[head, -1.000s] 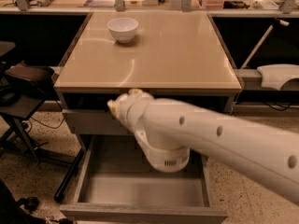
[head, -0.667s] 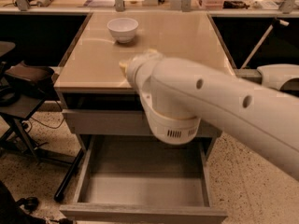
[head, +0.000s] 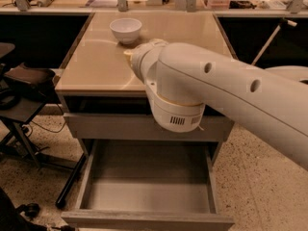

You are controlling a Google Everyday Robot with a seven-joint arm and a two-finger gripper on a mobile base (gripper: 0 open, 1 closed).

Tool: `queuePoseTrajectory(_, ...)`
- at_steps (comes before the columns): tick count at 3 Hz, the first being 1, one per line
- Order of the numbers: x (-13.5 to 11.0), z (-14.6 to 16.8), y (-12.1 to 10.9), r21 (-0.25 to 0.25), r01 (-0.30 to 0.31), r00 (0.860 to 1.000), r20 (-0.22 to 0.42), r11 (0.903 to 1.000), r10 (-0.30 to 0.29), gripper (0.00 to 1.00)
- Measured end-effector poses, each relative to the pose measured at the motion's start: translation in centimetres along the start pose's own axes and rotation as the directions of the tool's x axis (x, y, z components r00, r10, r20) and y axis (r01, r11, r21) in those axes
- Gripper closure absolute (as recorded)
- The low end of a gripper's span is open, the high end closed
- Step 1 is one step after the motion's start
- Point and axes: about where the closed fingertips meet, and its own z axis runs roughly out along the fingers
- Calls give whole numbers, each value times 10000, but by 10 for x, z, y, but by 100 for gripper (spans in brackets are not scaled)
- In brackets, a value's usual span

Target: Pick green can from middle drawer and place on counter

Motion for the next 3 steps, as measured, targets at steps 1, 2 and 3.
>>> queuePoseTrajectory(1,2,45,-50,727,-142,9994,-304,9973,164,100)
queuePoseTrajectory(2,4,103,-110,1557,-318,9960,-779,9873,444,100)
queuePoseTrajectory(3,7,154,-144,1815,-467,9873,-1411,9823,730,100)
